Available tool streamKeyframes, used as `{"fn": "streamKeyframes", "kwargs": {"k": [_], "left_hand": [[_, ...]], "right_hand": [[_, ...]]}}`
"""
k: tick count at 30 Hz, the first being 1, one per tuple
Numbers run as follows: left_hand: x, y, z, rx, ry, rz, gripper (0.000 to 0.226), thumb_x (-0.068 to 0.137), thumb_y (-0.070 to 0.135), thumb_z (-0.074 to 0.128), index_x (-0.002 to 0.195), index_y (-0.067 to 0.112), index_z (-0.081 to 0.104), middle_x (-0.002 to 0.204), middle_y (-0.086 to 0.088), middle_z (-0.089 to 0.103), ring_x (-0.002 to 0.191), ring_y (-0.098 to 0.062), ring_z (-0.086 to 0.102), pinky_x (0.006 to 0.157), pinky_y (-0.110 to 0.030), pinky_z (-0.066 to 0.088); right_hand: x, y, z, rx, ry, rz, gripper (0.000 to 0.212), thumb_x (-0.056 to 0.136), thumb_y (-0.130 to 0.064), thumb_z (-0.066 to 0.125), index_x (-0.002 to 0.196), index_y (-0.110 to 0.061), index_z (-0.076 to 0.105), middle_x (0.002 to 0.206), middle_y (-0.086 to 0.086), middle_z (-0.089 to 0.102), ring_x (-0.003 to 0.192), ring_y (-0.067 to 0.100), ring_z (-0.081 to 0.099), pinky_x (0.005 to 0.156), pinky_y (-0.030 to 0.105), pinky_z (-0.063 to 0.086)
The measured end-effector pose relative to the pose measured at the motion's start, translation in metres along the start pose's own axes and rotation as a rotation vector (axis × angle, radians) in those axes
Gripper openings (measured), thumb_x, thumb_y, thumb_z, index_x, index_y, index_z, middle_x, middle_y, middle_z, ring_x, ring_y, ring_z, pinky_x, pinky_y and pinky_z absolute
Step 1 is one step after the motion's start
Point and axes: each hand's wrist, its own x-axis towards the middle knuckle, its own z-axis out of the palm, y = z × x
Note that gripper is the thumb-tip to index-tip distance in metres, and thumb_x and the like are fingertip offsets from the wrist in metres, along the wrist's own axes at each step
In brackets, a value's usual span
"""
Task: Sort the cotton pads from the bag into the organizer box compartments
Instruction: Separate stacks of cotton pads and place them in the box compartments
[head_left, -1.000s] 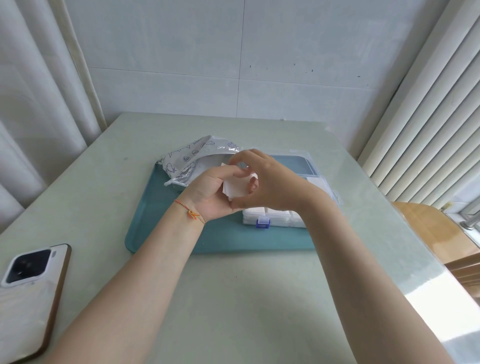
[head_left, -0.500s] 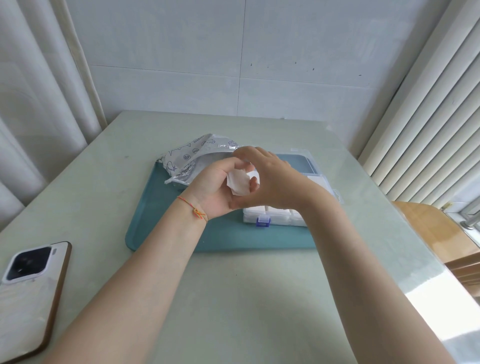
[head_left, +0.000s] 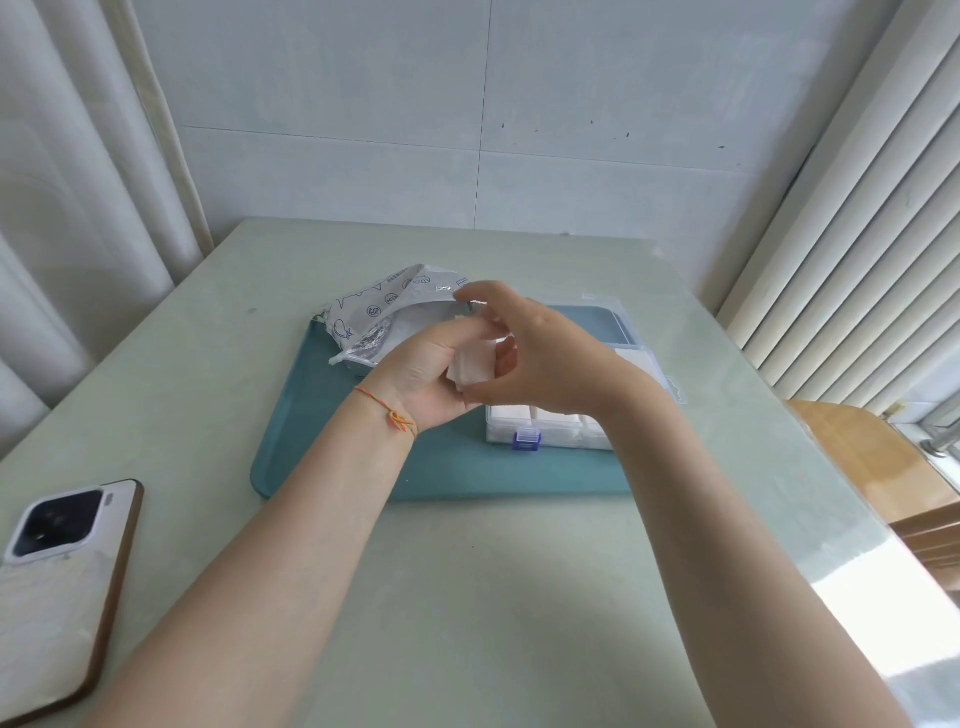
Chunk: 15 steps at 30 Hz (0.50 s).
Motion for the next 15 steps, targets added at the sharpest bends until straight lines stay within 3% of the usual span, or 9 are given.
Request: {"fn": "streamKeyframes", "kwargs": {"k": [3, 6, 7, 10, 15], "left_hand": [[0.0009, 0.0003, -0.0017, -0.022, 0.032, -0.007, 0.033, 0.077, 0.017, 0.074, 0.106, 0.022, 0.059, 0.089, 0.003, 0.057, 0.077, -0.011, 0.059, 0.061, -0.022, 0.051], [-0.0028, 0.0009, 0.0045, -0.021, -0.038, 0.021, 0.024, 0.084, 0.019, 0.063, 0.107, 0.02, 0.057, 0.093, 0.001, 0.059, 0.081, -0.014, 0.063, 0.065, -0.023, 0.051], [-0.0043, 0.0019, 0.0062, -0.038, -0.055, 0.009, 0.021, 0.084, 0.02, 0.061, 0.104, 0.019, 0.059, 0.095, 0.0, 0.058, 0.084, -0.015, 0.063, 0.066, -0.024, 0.052], [-0.0051, 0.0026, 0.0066, -0.073, -0.031, -0.012, 0.016, 0.082, 0.021, 0.062, 0.098, 0.022, 0.062, 0.095, 0.003, 0.056, 0.081, -0.015, 0.063, 0.064, -0.025, 0.053], [-0.0023, 0.0005, 0.0041, -0.064, 0.109, -0.005, 0.022, 0.083, 0.019, 0.066, 0.104, 0.02, 0.058, 0.081, 0.005, 0.054, 0.068, -0.009, 0.056, 0.059, -0.021, 0.051]], "right_hand": [[-0.0011, -0.0003, -0.0023, -0.001, -0.004, -0.018, 0.09, 0.068, -0.034, 0.084, 0.142, -0.037, 0.034, 0.124, -0.008, 0.051, 0.103, 0.008, 0.054, 0.098, 0.036, 0.045], [-0.0015, -0.0019, -0.0015, 0.038, -0.031, -0.044, 0.089, 0.07, -0.025, 0.082, 0.144, -0.037, 0.033, 0.119, -0.015, 0.049, 0.077, -0.012, 0.048, 0.076, 0.021, 0.043], [-0.001, -0.0015, -0.0012, 0.037, -0.024, -0.048, 0.088, 0.072, -0.022, 0.08, 0.144, -0.036, 0.033, 0.117, -0.015, 0.049, 0.073, -0.015, 0.045, 0.076, 0.021, 0.042], [-0.0004, -0.0019, -0.0016, 0.052, 0.018, -0.042, 0.089, 0.071, -0.021, 0.078, 0.144, -0.039, 0.031, 0.122, -0.005, 0.053, 0.087, -0.004, 0.052, 0.091, 0.036, 0.05], [-0.0013, 0.0011, -0.0005, -0.028, -0.005, -0.012, 0.098, 0.069, -0.038, 0.082, 0.147, -0.042, 0.022, 0.135, -0.005, 0.048, 0.116, 0.015, 0.051, 0.105, 0.043, 0.041]]}}
